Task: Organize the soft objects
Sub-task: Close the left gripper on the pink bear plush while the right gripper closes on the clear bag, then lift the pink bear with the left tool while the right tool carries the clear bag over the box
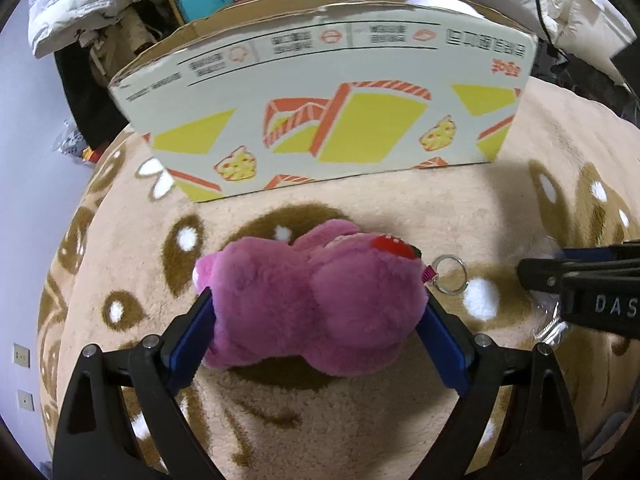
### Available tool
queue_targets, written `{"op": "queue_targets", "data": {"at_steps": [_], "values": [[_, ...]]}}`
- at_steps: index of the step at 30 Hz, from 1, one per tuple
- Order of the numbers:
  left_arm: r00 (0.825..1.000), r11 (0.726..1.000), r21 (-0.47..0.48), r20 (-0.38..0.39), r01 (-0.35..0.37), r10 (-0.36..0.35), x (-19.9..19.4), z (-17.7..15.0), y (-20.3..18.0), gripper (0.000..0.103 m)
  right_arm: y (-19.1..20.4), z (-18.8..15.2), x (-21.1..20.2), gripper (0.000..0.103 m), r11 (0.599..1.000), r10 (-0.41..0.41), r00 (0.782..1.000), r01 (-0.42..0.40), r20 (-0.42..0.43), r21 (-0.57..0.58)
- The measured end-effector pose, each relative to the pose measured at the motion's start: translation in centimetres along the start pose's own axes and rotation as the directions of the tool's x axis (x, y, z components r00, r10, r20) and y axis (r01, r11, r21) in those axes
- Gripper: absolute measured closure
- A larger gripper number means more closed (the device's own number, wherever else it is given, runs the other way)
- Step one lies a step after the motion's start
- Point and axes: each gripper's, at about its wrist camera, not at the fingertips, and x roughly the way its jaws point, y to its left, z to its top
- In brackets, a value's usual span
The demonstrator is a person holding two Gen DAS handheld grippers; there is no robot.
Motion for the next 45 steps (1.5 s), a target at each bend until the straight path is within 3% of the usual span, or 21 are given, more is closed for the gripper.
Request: {"op": "queue_targets", "data": {"at_steps": [6, 9, 16, 21, 33, 39, 45], "values": [[1.0, 1.0, -0.023, 0.022, -0.014, 0.015, -0.8, 0.3, 1.1, 0.011, 0.2, -0.3, -0.9, 0.072, 1.0, 0.017, 0.999, -0.017, 0.029, -0.012], [0.999, 0.999, -0.026, 0.047, -0.022, 0.023, -1.8, 0.3, 1.1, 0.011, 0.3, -0.9, -2.7, 0.085, 0.999, 0.038, 0.997, -0.036, 0.065, -0.019], [0.993, 0.997, -0.063, 0.109, -0.04, 0.046, -4.2, 0.5, 1.3, 0.011, -1.0, 0.9, -6.4, 0.091, 0.996, 0.087, 0.98, -0.079, 0.178, -0.048], [0.981, 0.994, -0.079, 0.173, -0.071, 0.083, -6.3, 0.7, 1.8, 0.011, -0.2, 0.7, -9.4, 0.092, 0.988, 0.149, 0.937, -0.125, 0.316, -0.094], [0.92, 0.984, -0.116, 0.354, -0.134, 0.167, -11.3, 1.4, 3.5, 0.011, 1.8, 1.6, -15.0, 0.092, 0.969, 0.229, 0.786, -0.126, 0.574, -0.215], [0.892, 0.985, -0.109, 0.419, -0.134, 0.168, -13.0, 2.4, 3.7, 0.011, 2.5, 1.9, -17.2, 0.092, 0.96, 0.253, 0.728, -0.106, 0.637, -0.26], [0.858, 0.985, -0.113, 0.485, -0.127, 0.167, -14.2, 4.5, 4.5, 0.011, 3.5, 2.8, -18.0, 0.092, 0.952, 0.265, 0.693, -0.077, 0.671, -0.296]]}}
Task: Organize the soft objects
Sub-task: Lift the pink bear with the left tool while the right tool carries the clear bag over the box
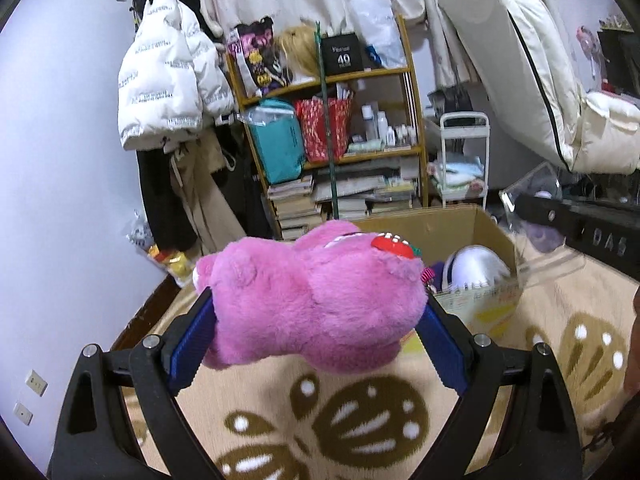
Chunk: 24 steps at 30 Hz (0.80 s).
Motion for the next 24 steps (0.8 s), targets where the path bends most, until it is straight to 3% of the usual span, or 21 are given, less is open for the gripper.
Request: {"op": "queue_targets", "data": {"at_steps": [14, 24], "values": [[0.996, 0.998, 0.067, 0.089, 0.009, -0.015, 3.3, 3.8, 0.4, 0.011, 0.4, 2.4, 3.3, 0.092, 0.999, 0.003, 0.999, -0.001, 0.052, -0.044], [0.995, 0.998, 0.013, 0.081, 0.061, -0.062, 5.9, 4.0, 0.4, 0.01, -0.6, 3.3, 4.6, 0.091, 0.999, 0.032, 0.997, -0.031, 0.07, -0.024]]}}
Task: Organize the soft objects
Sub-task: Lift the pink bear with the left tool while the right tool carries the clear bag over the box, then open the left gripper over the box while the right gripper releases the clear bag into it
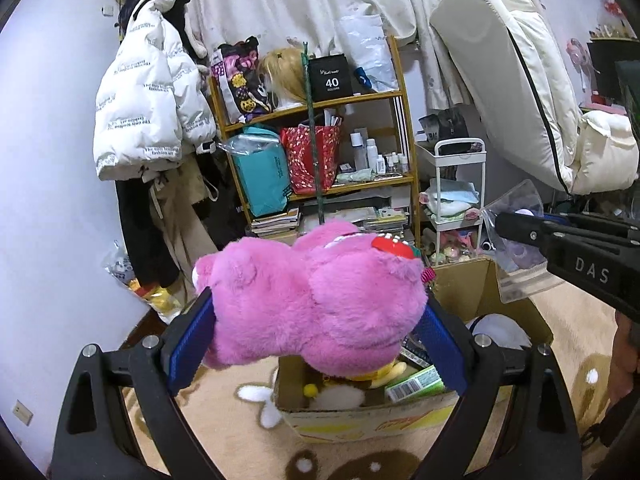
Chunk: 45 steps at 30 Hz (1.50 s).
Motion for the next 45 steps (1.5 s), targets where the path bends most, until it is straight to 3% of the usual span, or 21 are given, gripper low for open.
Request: {"op": "queue_targets", "data": {"at_steps": [21, 28, 35, 39, 45], "values": [[0.984, 0.993, -0.045, -0.133, 0.112, -0.117, 4.2, -2.5, -0.8, 0.009, -2.0, -2.2, 3.1, 0.088, 0.994, 0.054, 0.996, -0.047, -0.075, 0.099], [0.958, 0.977, -0.116, -0.206, 0.177, -0.198, 5.5, -3.2, -0.4, 0.005, -2.6, -2.3, 3.3, 0.086, 0.99, 0.061, 0.995, -0.05, -0.081, 0.133], [0.959, 0.982, -0.11, -0.223, 0.156, -0.177, 5.6, -3.3, -0.4, 0.001, -2.6, -2.6, 3.8, 0.083, 0.991, 0.059, 0.991, -0.043, -0.117, 0.13], [0.966, 0.99, -0.08, -0.223, 0.116, -0.131, 5.5, -3.4, -0.3, 0.001, -2.6, -2.7, 3.8, 0.067, 0.991, 0.056, 0.99, -0.039, -0.13, 0.129], [0.979, 0.997, -0.045, -0.195, 0.06, -0.067, 3.7, -3.0, 0.4, 0.001, -2.5, -2.7, 3.1, 0.054, 0.993, 0.04, 0.991, -0.026, -0.125, 0.113]]}}
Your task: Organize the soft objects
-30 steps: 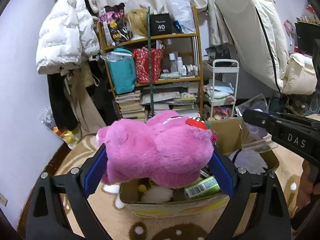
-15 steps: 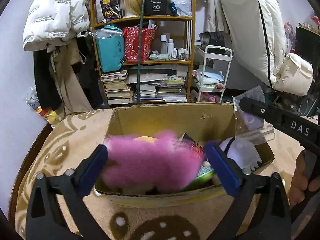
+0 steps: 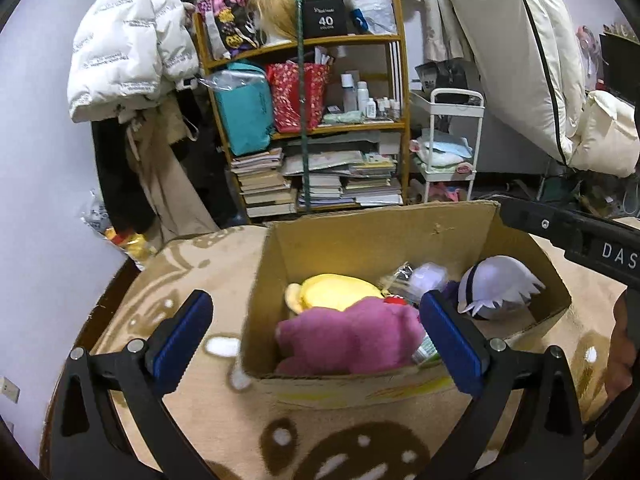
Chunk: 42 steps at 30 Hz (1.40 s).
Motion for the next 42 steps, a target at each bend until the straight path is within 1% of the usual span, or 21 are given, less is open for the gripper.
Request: {"op": "queue_targets", "data": {"at_steps": [4, 6, 10, 12, 14, 16, 17, 19, 24, 33, 42], "values": [[1.0, 1.0, -0.015, 0.015, -0.022, 0.023, -1.5, -0.2, 0.8, 0.001, 0.5, -0.3, -1.1, 0.043, 1.0, -0.016, 1.0, 0.016, 0.005, -0.022], [0.999, 0.999, -0.02, 0.023, -0.033, 0.033, -2.3, -0.2, 1.2, 0.001, 0.9, -0.4, -1.8, 0.04, 0.999, -0.024, 1.0, 0.025, 0.01, -0.042], [0.998, 0.998, -0.032, 0.043, -0.053, 0.055, -4.2, -0.2, 2.0, 0.001, 1.8, -0.6, -3.4, 0.029, 0.998, -0.03, 0.999, 0.031, 0.022, -0.062], [0.997, 0.998, -0.041, 0.05, -0.054, 0.056, -5.0, -0.3, 2.3, 0.001, 2.1, -0.7, -4.1, 0.026, 0.997, -0.028, 0.999, 0.03, 0.029, -0.066], [0.996, 0.997, -0.044, 0.059, -0.058, 0.061, -6.1, -0.4, 2.6, 0.001, 2.5, -0.8, -5.0, 0.021, 0.997, -0.03, 0.999, 0.033, 0.039, -0.071], [0.995, 0.997, -0.04, 0.071, -0.067, 0.07, -7.1, -0.4, 2.8, 0.001, 2.8, -0.8, -6.0, 0.013, 0.996, -0.033, 0.998, 0.037, 0.057, -0.075], [0.994, 0.997, -0.038, 0.078, -0.07, 0.073, -7.7, -0.5, 2.9, 0.001, 2.9, -0.9, -6.6, 0.011, 0.996, -0.035, 0.997, 0.04, 0.068, -0.077], [0.993, 0.997, -0.038, 0.093, -0.073, 0.076, -8.7, -0.6, 2.9, 0.001, 3.2, -0.9, -7.7, 0.001, 0.996, -0.038, 0.995, 0.045, 0.091, -0.082], [0.988, 0.995, -0.051, 0.121, -0.089, 0.094, -11.4, -1.2, 3.4, 0.001, 3.9, -1.1, -10.5, 0.0, 0.992, -0.045, 0.988, 0.061, 0.146, -0.107], [0.97, 0.989, -0.052, 0.194, -0.139, 0.146, -16.2, -2.2, 3.8, 0.001, 4.7, -1.6, -14.3, 0.0, 0.991, -0.055, 0.978, 0.078, 0.203, -0.109], [0.963, 0.987, -0.062, 0.219, -0.146, 0.156, -18.4, -3.4, 4.0, 0.001, 5.3, -2.9, -17.0, 0.0, 0.985, -0.073, 0.966, 0.108, 0.248, -0.132]]}}
